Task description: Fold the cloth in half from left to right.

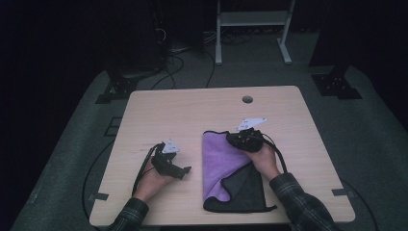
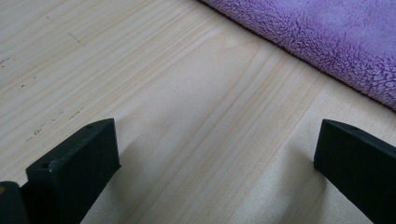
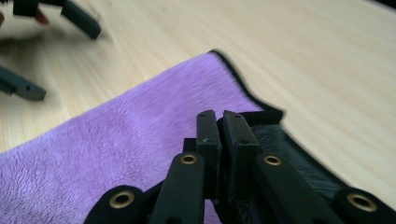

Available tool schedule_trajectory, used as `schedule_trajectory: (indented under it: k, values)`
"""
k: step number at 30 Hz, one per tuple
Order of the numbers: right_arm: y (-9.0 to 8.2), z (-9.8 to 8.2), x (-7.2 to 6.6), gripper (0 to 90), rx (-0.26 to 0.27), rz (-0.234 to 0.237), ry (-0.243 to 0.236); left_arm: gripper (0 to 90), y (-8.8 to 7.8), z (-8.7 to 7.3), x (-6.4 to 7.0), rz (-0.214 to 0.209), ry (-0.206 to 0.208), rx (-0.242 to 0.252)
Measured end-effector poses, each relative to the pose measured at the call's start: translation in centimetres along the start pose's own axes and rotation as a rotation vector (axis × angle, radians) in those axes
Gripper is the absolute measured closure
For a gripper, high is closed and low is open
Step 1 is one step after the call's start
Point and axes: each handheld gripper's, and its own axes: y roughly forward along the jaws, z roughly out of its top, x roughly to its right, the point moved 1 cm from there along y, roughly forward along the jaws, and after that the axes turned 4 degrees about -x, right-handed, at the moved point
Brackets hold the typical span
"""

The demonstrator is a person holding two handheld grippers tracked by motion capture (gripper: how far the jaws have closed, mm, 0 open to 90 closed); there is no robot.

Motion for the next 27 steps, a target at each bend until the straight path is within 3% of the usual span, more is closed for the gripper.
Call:
schedule_trajectory:
  k: [7, 11, 14, 21, 25, 27]
  values:
    - [-2.7, -0.7, 3.2, 85.5, 0.038, -0.079, 0.085, 0.0, 0.0, 0.0, 0.0, 0.0, -0.001, 0.0]
    - [-3.2, -1.5, 4.9, 85.5, 0.031, -0.112, 0.127, 0.0, 0.0, 0.0, 0.0, 0.0, 0.001, -0.004]
    - [-2.7, -2.2, 5.9, 85.6, 0.01, -0.134, 0.144, 0.0, 0.0, 0.0, 0.0, 0.0, 0.002, -0.004]
    - [-0.4, -3.9, 7.4, 85.7, -0.097, -0.168, 0.166, 0.0, 0.0, 0.0, 0.0, 0.0, 0.002, -0.004]
    - [0.4, -4.2, 7.9, 85.3, -0.107, -0.178, 0.17, 0.0, 0.0, 0.0, 0.0, 0.001, 0.005, -0.004]
    - [0.3, -4.1, 7.9, 75.4, -0.103, -0.188, 0.179, 0.0, 0.0, 0.0, 0.0, 0.0, 0.003, -0.004]
